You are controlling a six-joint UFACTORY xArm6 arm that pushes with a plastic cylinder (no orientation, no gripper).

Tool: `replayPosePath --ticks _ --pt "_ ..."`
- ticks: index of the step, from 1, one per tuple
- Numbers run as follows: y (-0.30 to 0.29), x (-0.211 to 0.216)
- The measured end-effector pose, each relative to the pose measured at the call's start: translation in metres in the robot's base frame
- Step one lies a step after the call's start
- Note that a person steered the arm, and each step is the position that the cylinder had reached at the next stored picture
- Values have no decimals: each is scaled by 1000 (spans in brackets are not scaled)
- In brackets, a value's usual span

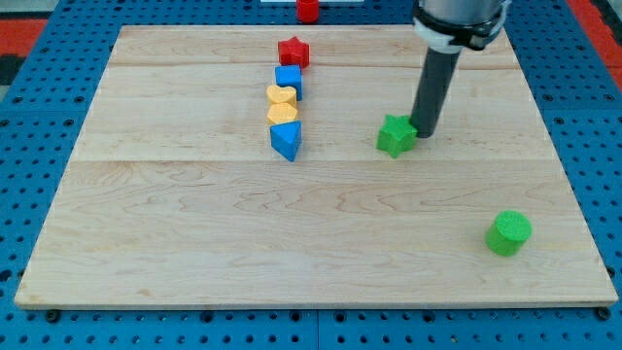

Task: Place the green star to the right side of the blue triangle

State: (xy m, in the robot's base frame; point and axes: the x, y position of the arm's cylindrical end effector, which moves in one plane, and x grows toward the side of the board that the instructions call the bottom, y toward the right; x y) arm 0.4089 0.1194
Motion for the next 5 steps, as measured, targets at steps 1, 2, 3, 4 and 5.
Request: replayPosePath --ticks 1,2,3,4,5 --pt "-41 21" --pt "-56 24" --pt "-25 24" --pt "68 29" --pt "157 48"
